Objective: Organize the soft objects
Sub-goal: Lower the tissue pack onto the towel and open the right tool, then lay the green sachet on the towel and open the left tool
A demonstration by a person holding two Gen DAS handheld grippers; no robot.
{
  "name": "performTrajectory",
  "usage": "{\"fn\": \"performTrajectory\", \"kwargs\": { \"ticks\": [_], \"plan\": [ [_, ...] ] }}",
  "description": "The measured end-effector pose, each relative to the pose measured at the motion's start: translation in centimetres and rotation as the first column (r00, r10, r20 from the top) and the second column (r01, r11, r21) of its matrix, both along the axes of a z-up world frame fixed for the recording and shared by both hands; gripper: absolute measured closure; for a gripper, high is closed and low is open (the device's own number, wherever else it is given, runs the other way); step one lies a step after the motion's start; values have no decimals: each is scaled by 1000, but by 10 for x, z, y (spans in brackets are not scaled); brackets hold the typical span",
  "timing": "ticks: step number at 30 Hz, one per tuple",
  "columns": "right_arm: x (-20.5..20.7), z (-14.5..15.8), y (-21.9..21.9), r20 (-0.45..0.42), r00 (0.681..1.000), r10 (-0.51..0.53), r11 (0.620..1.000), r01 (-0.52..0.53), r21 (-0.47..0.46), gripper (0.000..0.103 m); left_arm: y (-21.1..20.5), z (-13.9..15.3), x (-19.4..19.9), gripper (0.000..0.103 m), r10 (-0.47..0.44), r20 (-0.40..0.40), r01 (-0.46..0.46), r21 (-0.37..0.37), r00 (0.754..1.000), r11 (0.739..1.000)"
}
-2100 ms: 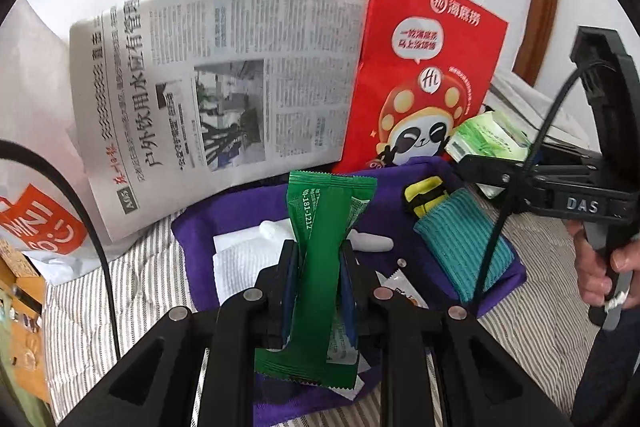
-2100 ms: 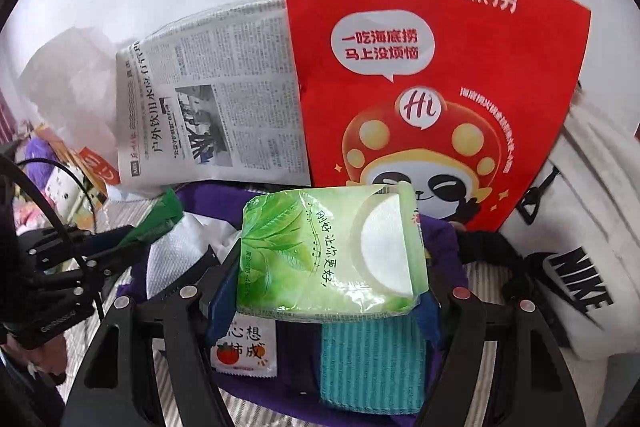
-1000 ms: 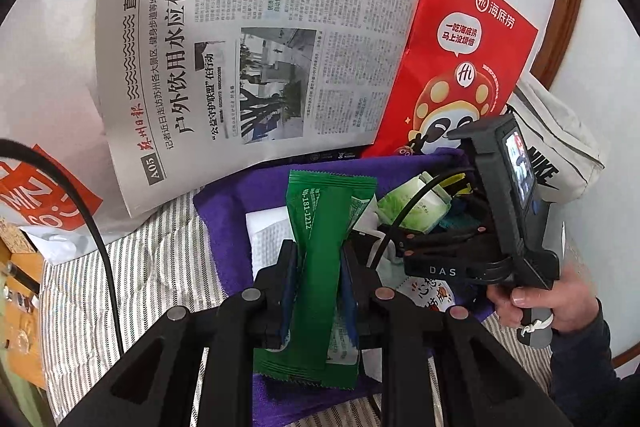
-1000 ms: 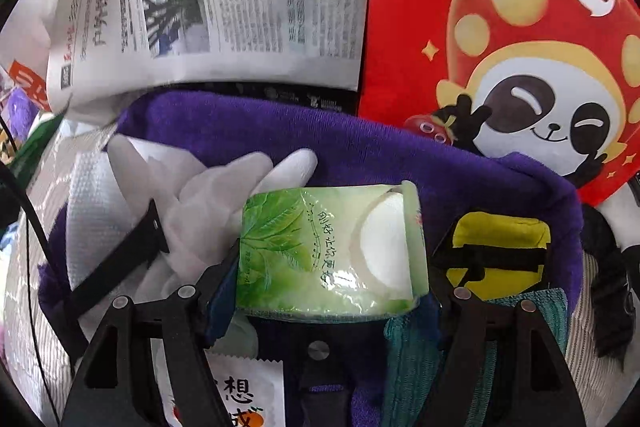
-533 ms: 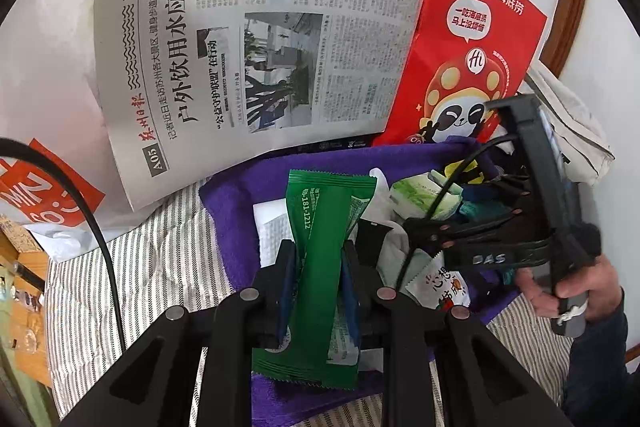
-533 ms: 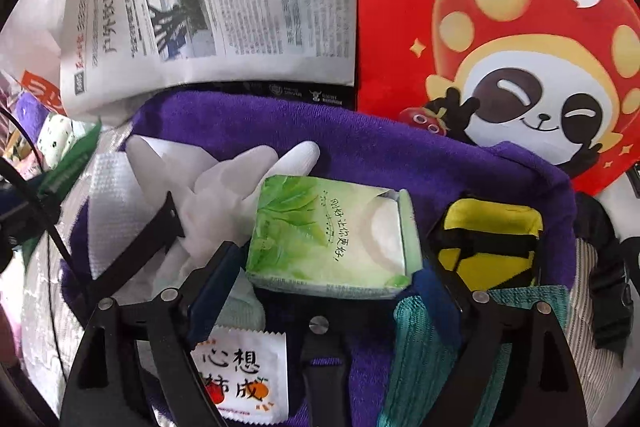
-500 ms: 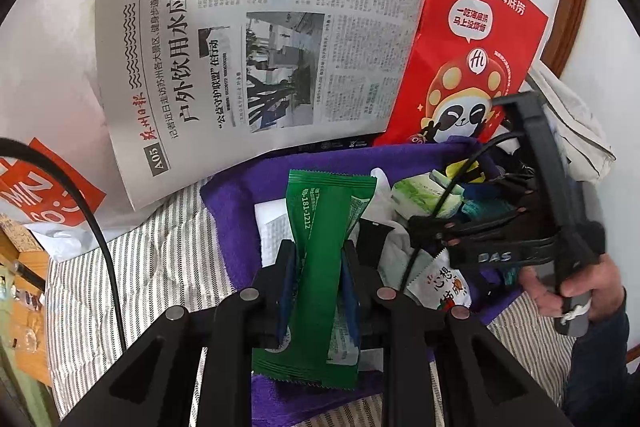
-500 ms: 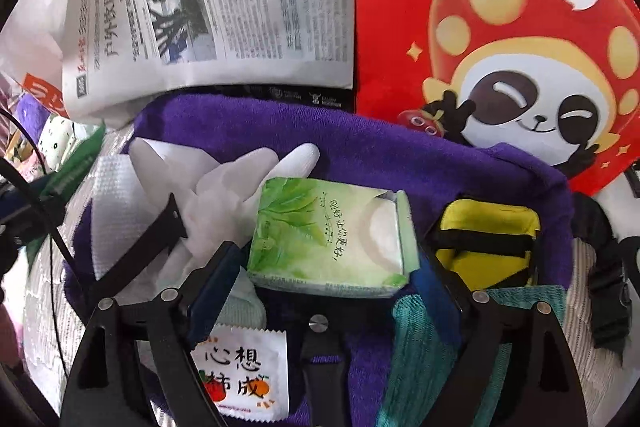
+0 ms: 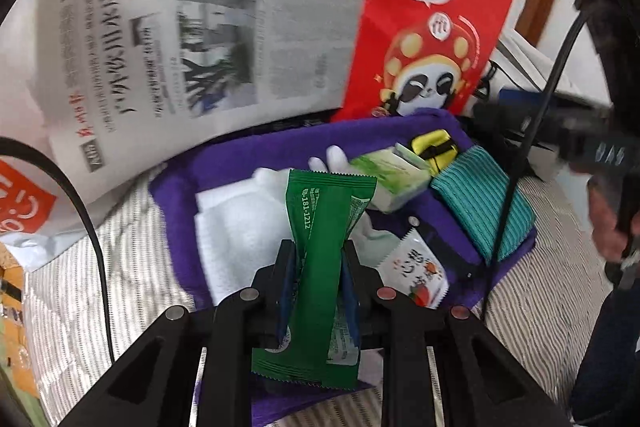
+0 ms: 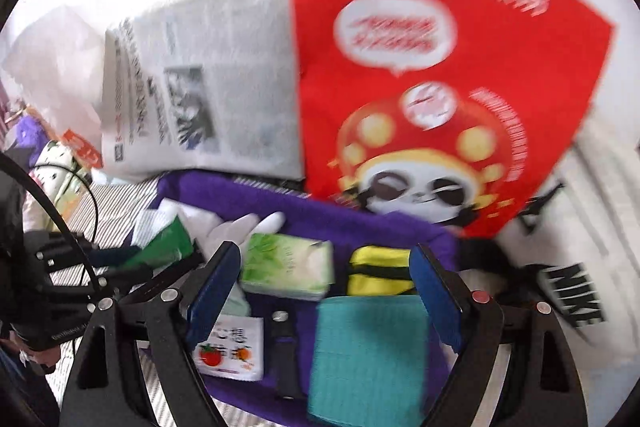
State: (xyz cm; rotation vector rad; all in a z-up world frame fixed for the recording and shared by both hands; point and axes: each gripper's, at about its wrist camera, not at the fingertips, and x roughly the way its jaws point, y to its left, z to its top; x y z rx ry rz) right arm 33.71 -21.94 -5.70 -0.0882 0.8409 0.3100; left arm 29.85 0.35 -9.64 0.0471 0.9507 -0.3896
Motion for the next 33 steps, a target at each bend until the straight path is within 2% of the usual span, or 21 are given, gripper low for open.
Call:
{"fn": "performTrajectory", "kwargs": {
  "ticks": [9, 13, 21, 26, 30, 33],
  "plan": [
    [-6, 20, -40, 32, 997, -75, 996, 74, 45, 17, -32, -28, 2, 81, -68, -54, 71, 55, 996, 996],
    [-6, 16, -35, 26, 997, -71, 997, 70, 40, 17, -34, -38, 3, 78, -72, -72, 76, 55, 995, 996],
    [-6, 13, -30, 22, 999, -50, 998, 50, 26, 17, -32, -39, 3, 76, -83, -79, 86, 34, 993, 996],
    [-5, 10, -27, 15, 999, -42, 999, 42, 13, 17, -31, -40, 2, 68, -102, -94, 104, 23, 990, 994],
    [-5, 9, -25, 12, 999, -36, 999, 36, 5, 17, -32, -34, -4, 47, -141, -76, 142, 13, 987, 990],
    [-5, 8, -23, 7, 1000, -28, 1000, 28, 7, 17, -32, -26, -8, 41, -145, -55, 148, 37, 988, 988]
  ]
}}
